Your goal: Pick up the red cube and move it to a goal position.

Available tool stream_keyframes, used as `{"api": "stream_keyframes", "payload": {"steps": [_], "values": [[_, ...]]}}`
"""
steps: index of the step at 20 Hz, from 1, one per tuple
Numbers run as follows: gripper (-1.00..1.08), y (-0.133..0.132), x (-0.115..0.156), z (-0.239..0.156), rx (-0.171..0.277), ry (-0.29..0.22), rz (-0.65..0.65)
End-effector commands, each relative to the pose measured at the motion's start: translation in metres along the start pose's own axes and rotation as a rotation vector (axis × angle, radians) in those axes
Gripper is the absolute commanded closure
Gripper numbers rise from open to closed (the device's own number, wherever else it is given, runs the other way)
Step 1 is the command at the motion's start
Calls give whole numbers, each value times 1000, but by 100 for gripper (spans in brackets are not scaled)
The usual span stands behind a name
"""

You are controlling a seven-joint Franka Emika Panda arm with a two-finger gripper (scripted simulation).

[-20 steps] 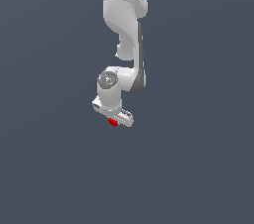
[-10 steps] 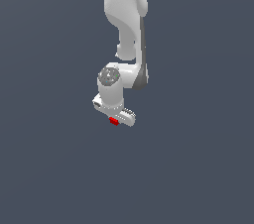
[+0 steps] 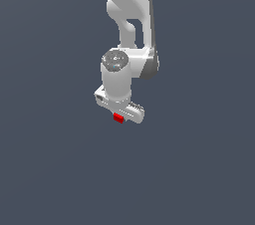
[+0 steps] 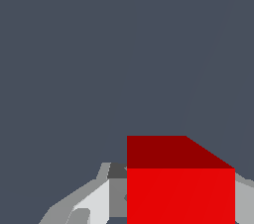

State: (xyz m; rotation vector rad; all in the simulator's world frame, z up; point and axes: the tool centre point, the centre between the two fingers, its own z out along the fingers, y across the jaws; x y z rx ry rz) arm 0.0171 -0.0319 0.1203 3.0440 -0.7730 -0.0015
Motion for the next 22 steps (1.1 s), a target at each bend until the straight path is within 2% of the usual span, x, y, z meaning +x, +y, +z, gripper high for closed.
{"api": "stream_keyframes", "payload": {"steps": [1,13,22], "values": [[108,-11,3,-26,0,1,0],[108,-63,19,-142,0,1,0],[108,-86,27,-189,1,1,0]]}}
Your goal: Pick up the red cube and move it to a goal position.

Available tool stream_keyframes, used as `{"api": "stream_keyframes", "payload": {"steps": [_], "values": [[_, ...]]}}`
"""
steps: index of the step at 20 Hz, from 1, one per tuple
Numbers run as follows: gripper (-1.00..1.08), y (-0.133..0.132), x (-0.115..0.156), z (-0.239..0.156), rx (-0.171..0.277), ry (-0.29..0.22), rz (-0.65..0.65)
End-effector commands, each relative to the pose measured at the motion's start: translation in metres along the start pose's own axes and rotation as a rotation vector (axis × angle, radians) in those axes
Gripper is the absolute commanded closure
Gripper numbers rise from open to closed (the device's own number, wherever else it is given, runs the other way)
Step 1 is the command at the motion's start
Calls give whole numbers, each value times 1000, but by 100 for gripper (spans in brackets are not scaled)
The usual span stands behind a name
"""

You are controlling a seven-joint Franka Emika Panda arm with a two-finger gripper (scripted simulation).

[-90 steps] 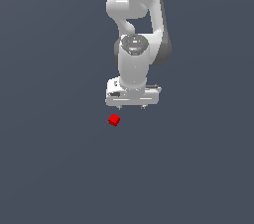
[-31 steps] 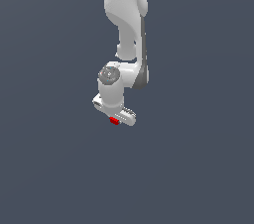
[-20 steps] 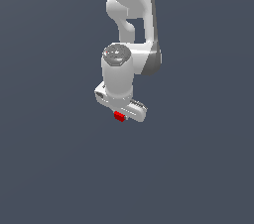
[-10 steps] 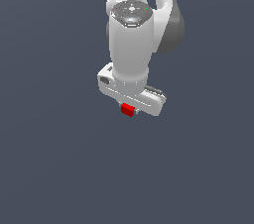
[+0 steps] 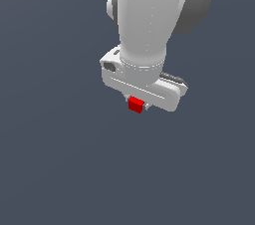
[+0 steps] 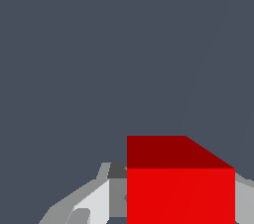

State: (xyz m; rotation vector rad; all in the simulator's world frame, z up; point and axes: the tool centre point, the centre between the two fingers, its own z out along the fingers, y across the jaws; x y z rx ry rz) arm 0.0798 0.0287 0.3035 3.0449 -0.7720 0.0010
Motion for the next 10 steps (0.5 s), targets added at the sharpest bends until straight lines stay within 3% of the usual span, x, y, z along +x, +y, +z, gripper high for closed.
{"api": "stream_keyframes", "payload": {"steps": [1,10], "values": [[108,-4,2,-9,0,0,0],[108,-10,4,-20,0,-1,0]]}}
